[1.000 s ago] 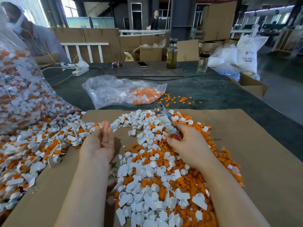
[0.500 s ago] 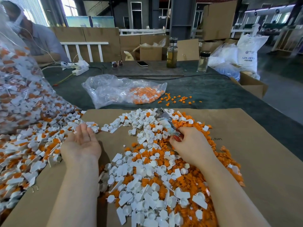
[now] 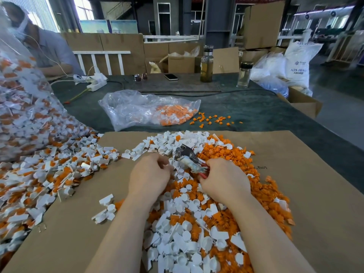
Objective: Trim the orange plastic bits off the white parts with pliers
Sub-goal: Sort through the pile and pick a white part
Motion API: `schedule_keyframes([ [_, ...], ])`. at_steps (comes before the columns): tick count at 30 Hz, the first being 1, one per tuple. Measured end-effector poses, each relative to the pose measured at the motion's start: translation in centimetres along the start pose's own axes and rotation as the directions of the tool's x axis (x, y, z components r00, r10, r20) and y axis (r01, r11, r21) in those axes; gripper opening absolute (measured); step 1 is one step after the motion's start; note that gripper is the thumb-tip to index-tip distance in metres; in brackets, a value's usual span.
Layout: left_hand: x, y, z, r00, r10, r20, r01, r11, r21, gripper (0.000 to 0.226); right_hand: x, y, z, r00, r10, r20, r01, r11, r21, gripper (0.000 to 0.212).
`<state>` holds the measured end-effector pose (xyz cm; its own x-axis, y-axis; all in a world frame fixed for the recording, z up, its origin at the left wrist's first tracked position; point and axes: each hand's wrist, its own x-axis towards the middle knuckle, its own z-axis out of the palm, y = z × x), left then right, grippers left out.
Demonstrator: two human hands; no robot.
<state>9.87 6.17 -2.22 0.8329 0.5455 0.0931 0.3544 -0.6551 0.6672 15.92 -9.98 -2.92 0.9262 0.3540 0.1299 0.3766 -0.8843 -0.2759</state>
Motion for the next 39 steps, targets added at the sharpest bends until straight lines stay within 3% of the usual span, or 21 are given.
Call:
schedule_keyframes([
  [4, 0.2, -0.2, 0.5, 0.996, 0.076, 0.040, -0.081, 0.988, 0.130, 0.016, 0.1, 0.1, 0.1, 1.000, -0.017, 0.003, 0.017, 1.000, 0.003, 0.014],
  [11, 0.3, -0.1, 0.6, 0.996, 0.053, 0.076, -0.070, 0.967, 0.244, 0.032, -0.1, 0.3, -0.2, 0.998, -0.025, -0.060, 0.030, 0.996, 0.081, 0.016],
  [18, 0.3, 0.0, 0.4, 0.992, 0.024, 0.125, -0.047, 0.982, 0.183, 0.010, 0.1, 0.4, -0.6, 0.992, 0.035, -0.122, -0.001, 0.964, 0.266, 0.018],
  [23, 0.3, -0.2, 0.6, 0.996, 0.007, 0.085, -0.013, 0.998, 0.069, 0.009, 0.1, 0.3, -0.7, 0.974, 0.067, -0.215, 0.029, 0.911, 0.413, 0.016],
  [28, 0.2, 0.7, 0.6, 0.997, -0.001, -0.083, -0.019, 0.971, -0.238, 0.004, -0.1, 0.1, -0.8, 0.948, 0.071, -0.311, 0.080, 0.891, 0.447, 0.032],
  [31, -0.2, 1.3, 0.4, 0.998, -0.058, -0.024, 0.037, 0.859, -0.511, 0.009, -0.1, -0.2, -0.9, 0.942, 0.075, -0.327, 0.097, 0.873, 0.478, 0.037],
  [36, -0.8, 1.8, 0.1, 0.999, -0.001, 0.034, 0.019, 0.849, -0.528, 0.018, -0.3, -0.1, -1.3, 0.943, 0.071, -0.325, 0.131, 0.818, 0.560, 0.028],
  [39, -0.9, 2.4, 0.3, 0.998, -0.033, 0.046, 0.054, 0.787, -0.615, 0.026, -0.4, -0.2, -1.4, 0.951, 0.057, -0.305, 0.148, 0.782, 0.606, 0.028],
])
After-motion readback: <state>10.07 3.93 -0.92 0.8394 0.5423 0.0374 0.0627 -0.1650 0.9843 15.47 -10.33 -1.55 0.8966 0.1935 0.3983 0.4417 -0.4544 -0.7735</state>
